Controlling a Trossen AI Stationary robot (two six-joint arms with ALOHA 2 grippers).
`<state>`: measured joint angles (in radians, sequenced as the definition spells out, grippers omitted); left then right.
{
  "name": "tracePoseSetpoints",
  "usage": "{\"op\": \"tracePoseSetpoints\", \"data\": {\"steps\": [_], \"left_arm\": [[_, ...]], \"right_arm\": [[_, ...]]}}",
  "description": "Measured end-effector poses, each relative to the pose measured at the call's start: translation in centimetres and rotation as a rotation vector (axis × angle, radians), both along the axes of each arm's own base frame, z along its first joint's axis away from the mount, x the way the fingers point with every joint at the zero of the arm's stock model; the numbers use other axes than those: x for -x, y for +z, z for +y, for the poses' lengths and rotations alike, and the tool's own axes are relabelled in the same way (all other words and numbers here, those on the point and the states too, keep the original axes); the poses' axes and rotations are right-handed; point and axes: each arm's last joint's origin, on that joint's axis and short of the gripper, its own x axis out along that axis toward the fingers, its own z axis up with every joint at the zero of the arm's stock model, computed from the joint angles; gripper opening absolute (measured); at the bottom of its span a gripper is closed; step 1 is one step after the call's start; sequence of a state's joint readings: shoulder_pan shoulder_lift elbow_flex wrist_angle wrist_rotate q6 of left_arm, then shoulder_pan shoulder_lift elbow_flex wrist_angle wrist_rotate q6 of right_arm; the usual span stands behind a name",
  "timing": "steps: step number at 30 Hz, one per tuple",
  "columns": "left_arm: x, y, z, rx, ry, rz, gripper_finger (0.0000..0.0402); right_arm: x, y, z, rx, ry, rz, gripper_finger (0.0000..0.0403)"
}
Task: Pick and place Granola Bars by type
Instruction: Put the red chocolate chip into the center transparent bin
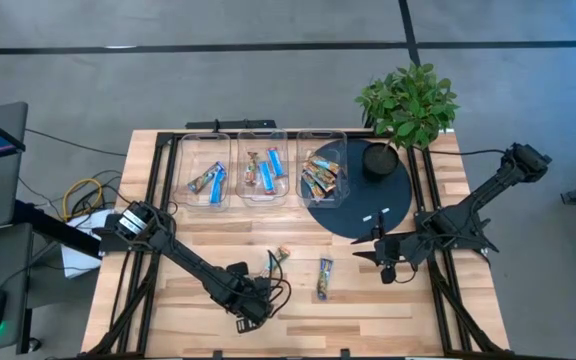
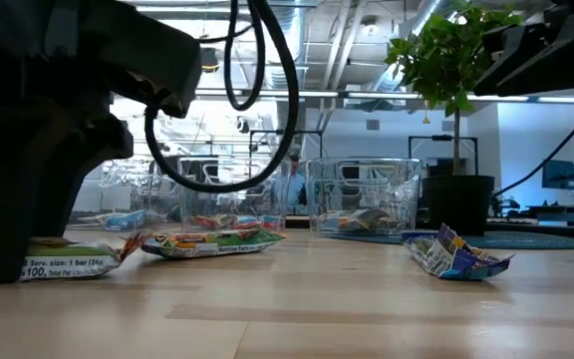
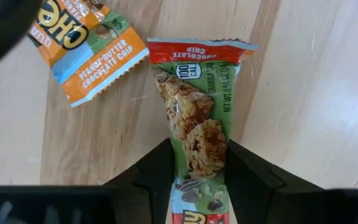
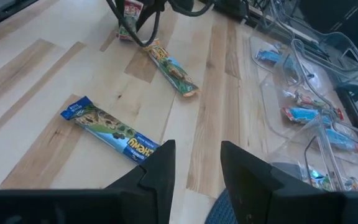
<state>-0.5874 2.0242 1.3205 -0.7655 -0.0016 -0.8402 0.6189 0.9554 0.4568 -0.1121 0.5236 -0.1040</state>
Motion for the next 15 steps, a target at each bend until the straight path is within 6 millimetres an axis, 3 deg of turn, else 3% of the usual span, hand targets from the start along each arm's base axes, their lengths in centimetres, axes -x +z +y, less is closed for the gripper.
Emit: {"op": "tracePoseSetpoints", "data": {"steps": [7, 15], "left_arm": [[-0.9, 2.1, 0.1, 0.006, 0.007, 0.082, 0.0114], [-1.9, 5.1, -0.4, -0.006, -0.090, 0.029, 0.0100]], "right_arm": [[0.0, 0.0, 0.0, 0.000, 0.000, 0.000, 0.0121], [0.0, 0.0, 0.0, 0.001, 0.000, 0.000, 0.0121]]}}
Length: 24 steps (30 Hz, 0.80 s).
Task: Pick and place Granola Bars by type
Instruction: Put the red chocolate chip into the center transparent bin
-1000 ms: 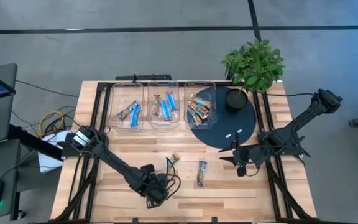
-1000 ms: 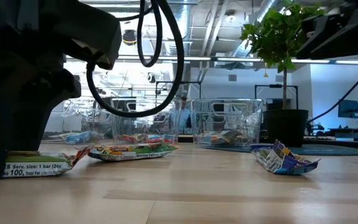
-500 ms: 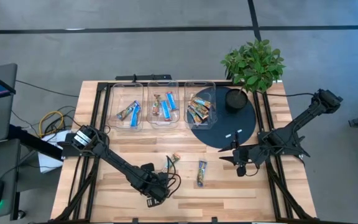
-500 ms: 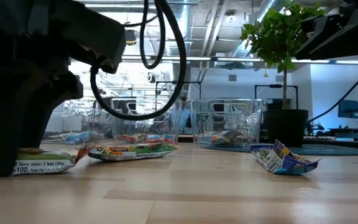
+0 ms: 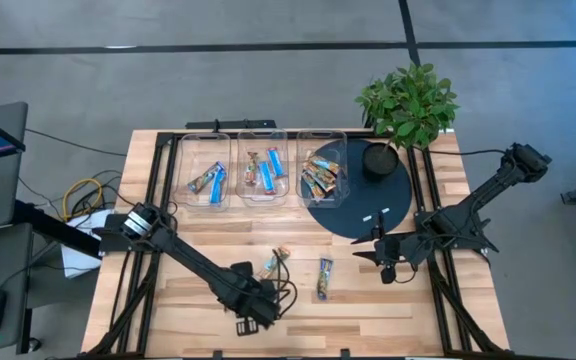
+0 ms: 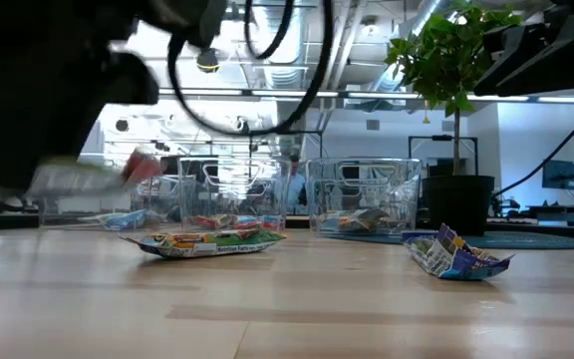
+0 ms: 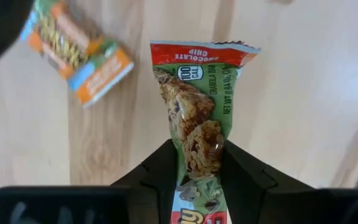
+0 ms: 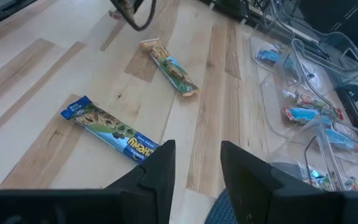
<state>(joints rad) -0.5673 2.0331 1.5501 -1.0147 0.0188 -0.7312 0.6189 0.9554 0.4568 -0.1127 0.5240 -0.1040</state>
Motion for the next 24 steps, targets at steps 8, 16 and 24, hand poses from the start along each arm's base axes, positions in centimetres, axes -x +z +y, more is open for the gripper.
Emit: {"op": "tracePoseSetpoints", "data": {"steps": [8, 16, 24], "left_arm": [[-0.3, 3.0, 0.6, -0.207, -0.057, -0.059, 0.0099], [-0.5, 4.4, 2.4, -0.483, -0.113, -0.105, 0.0098], [-1.7, 5.0, 6.4, -0.828, -0.067, -0.153, 0.0098]], "right_arm": [[0.0, 0.0, 0.0, 0.000, 0.000, 0.000, 0.0121], [0.0, 0.0, 0.0, 0.001, 0.000, 0.000, 0.0121], [0.0, 0.0, 0.0, 0.001, 0.000, 0.000, 0.0121]]}}
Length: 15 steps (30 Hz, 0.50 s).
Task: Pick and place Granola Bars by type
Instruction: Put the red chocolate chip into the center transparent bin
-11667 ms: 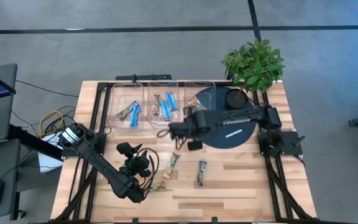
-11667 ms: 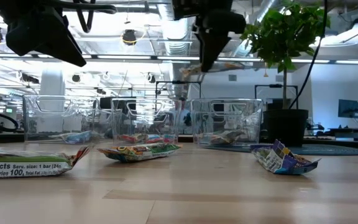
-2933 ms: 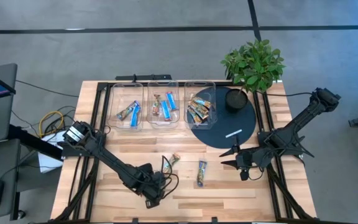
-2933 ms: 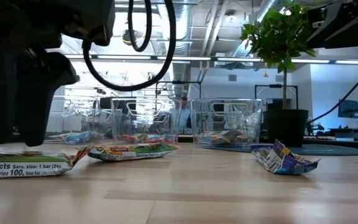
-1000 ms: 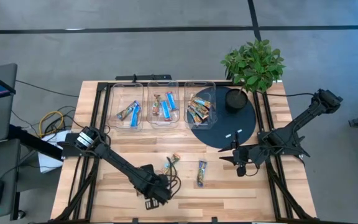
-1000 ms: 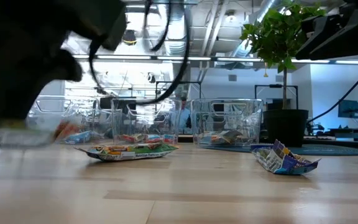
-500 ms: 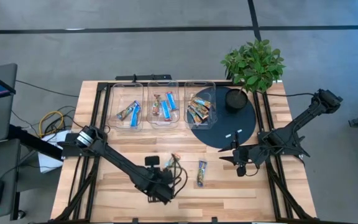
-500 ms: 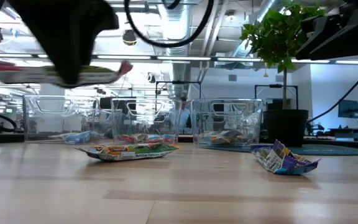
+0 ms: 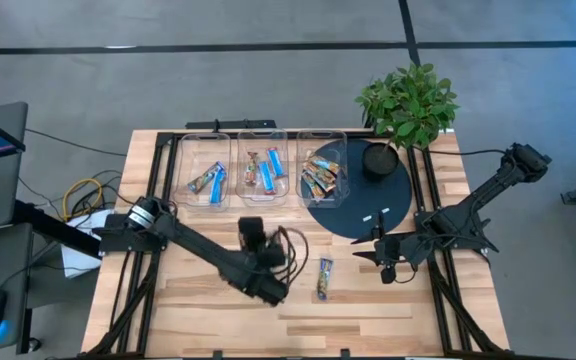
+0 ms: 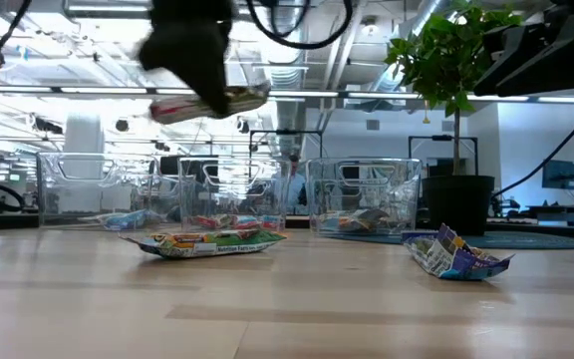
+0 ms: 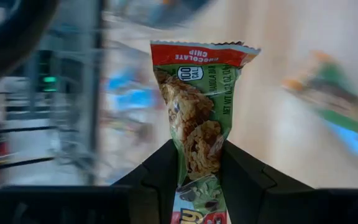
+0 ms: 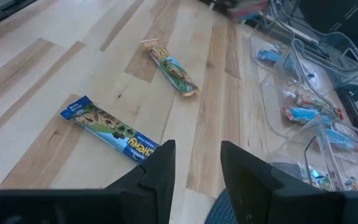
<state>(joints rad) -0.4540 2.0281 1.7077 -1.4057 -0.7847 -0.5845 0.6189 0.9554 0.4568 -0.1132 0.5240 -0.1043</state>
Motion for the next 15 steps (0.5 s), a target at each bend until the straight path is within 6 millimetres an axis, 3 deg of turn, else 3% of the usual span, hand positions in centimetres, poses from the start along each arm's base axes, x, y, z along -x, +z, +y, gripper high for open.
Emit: {"op": "tracePoseSetpoints", "data": {"steps": [7, 15], "left_arm": [[-1.5, 0.4, 4.9, -0.150, 0.102, -0.022, 0.0098], [-2.7, 0.4, 13.4, -0.169, 0.320, -0.003, 0.0098]], "right_arm": [[0.0, 0.0, 0.0, 0.000, 0.000, 0.000, 0.0121], [0.0, -0.1, 0.0, 0.006, 0.000, 0.008, 0.0121]]}}
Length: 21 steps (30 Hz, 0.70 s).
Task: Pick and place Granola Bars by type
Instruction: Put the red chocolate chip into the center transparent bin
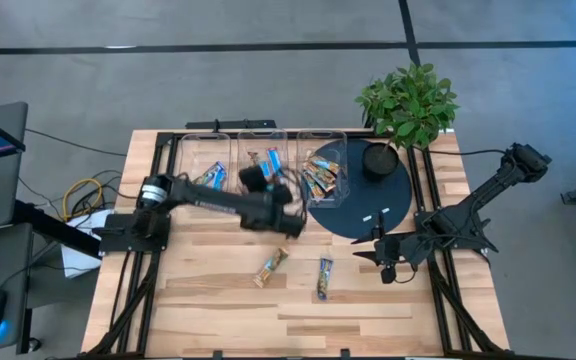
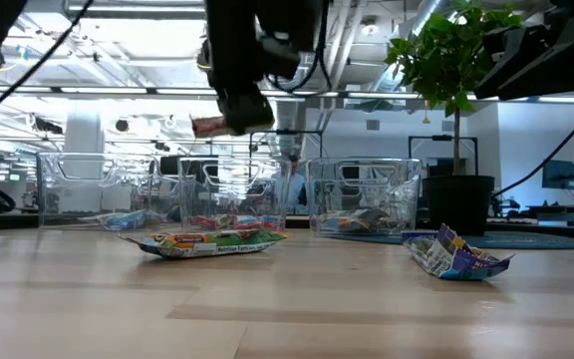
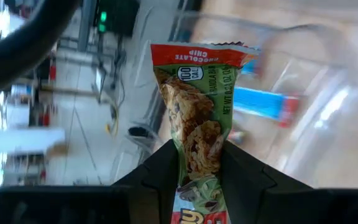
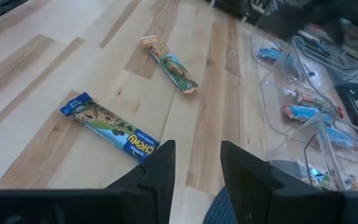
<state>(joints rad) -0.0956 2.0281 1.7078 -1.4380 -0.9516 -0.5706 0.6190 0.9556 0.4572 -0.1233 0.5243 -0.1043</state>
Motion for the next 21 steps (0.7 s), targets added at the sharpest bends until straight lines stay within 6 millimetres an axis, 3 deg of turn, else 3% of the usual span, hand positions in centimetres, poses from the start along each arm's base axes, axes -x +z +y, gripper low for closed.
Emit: {"op": "tracePoseSetpoints", "data": {"steps": [6, 12, 16, 21], "left_arm": [[-0.1, -0.2, 6.6, 0.055, 0.152, -0.016, 0.0098], [0.0, -0.6, 11.2, 0.213, 0.243, -0.068, 0.0098], [0.2, -0.8, 12.9, 0.293, 0.289, -0.121, 0.0098], [0.0, -0.9, 13.6, 0.311, 0.301, -0.162, 0.0098]], "right_arm": [[0.0, 0.0, 0.0, 0.003, 0.000, 0.004, 0.0121], [0.0, -0.1, 0.0, 0.004, 0.000, 0.006, 0.0121], [0.0, -0.1, 0.0, 0.004, 0.000, 0.006, 0.0121], [0.0, -0.1, 0.0, 0.004, 0.000, 0.006, 0.0121]]}}
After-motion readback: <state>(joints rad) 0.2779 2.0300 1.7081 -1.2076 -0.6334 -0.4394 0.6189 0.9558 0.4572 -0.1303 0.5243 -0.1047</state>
